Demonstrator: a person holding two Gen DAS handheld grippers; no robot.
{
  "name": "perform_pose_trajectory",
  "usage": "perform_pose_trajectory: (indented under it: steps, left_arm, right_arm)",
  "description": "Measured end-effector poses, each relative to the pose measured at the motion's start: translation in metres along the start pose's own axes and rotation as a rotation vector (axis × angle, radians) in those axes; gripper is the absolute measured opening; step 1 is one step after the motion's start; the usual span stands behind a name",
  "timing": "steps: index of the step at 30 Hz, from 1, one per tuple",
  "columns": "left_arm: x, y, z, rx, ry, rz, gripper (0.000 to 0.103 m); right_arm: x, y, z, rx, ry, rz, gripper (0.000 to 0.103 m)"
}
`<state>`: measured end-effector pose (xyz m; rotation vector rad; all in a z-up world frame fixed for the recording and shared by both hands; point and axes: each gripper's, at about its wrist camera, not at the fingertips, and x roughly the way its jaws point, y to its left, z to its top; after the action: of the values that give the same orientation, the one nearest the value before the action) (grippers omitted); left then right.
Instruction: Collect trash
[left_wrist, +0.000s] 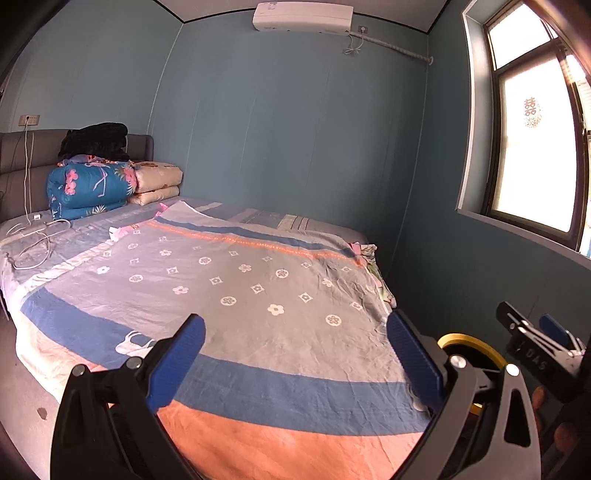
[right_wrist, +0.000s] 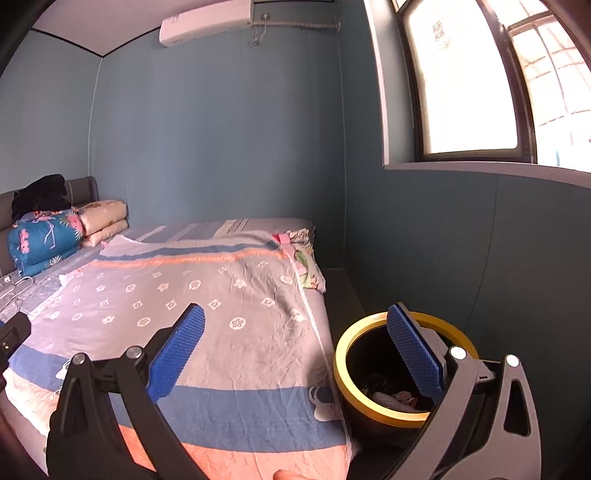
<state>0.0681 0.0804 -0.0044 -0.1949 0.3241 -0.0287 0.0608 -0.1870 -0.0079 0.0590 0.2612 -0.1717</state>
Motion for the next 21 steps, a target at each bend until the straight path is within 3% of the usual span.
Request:
perform_pose_trajectory:
  steps: [21]
  left_arm:
    - [-0.014, -0.015, 0.000, 0.027, -0.015, 0.005, 0.095]
  right_arm:
    - [0.003, -0.008, -0.004, 0.022, 0.056, 0.015, 0.095]
